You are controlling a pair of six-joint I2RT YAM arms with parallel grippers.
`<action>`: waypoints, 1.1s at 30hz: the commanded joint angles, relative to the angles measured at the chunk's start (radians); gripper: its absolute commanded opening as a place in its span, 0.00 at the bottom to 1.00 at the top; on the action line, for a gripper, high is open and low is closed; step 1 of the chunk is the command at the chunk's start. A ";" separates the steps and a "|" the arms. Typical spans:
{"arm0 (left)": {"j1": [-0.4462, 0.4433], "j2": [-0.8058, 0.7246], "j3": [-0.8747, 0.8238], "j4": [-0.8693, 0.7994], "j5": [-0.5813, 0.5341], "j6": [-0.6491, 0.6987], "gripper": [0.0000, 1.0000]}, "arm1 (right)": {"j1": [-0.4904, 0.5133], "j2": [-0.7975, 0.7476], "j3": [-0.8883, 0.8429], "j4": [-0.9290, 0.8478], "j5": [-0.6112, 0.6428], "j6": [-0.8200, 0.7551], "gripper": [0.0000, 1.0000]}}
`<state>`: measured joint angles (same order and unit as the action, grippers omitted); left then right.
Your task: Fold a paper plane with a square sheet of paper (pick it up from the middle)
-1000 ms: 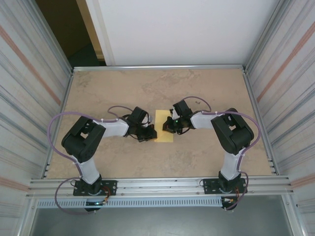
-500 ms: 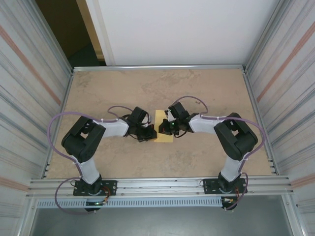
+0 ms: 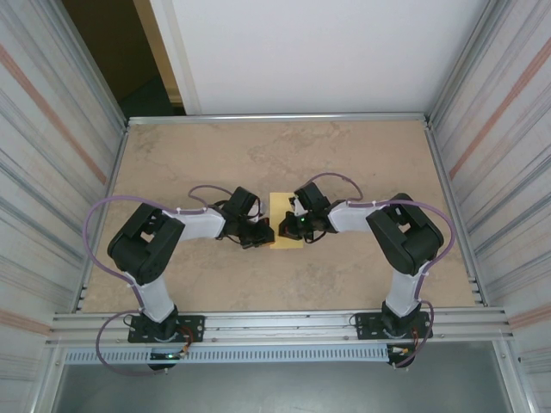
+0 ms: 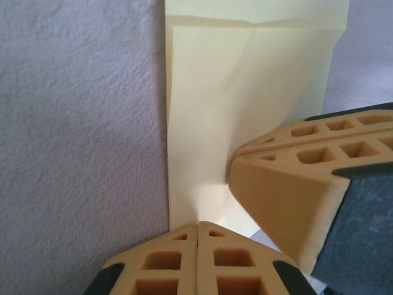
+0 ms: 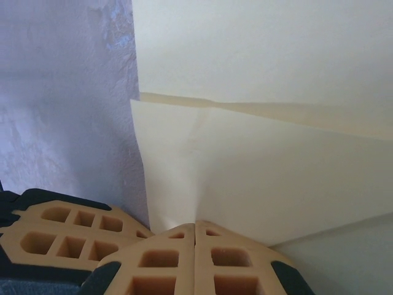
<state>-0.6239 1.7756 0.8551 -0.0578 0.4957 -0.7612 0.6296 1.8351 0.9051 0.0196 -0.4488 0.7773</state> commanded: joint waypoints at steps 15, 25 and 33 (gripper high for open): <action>-0.009 0.034 0.020 -0.138 -0.022 0.007 0.00 | -0.266 -0.077 0.016 -0.095 0.024 -0.077 0.00; -0.002 -0.056 0.129 -0.079 -0.036 -0.005 0.18 | -0.178 -0.279 -0.112 -0.086 0.091 0.116 0.30; 0.043 0.037 0.178 -0.037 -0.034 0.023 0.17 | -0.108 -0.217 -0.092 -0.028 0.083 0.225 0.41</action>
<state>-0.5957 1.7737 1.0069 -0.1085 0.4698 -0.7624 0.5129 1.5841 0.7986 -0.0261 -0.3813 0.9375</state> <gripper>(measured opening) 0.171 0.405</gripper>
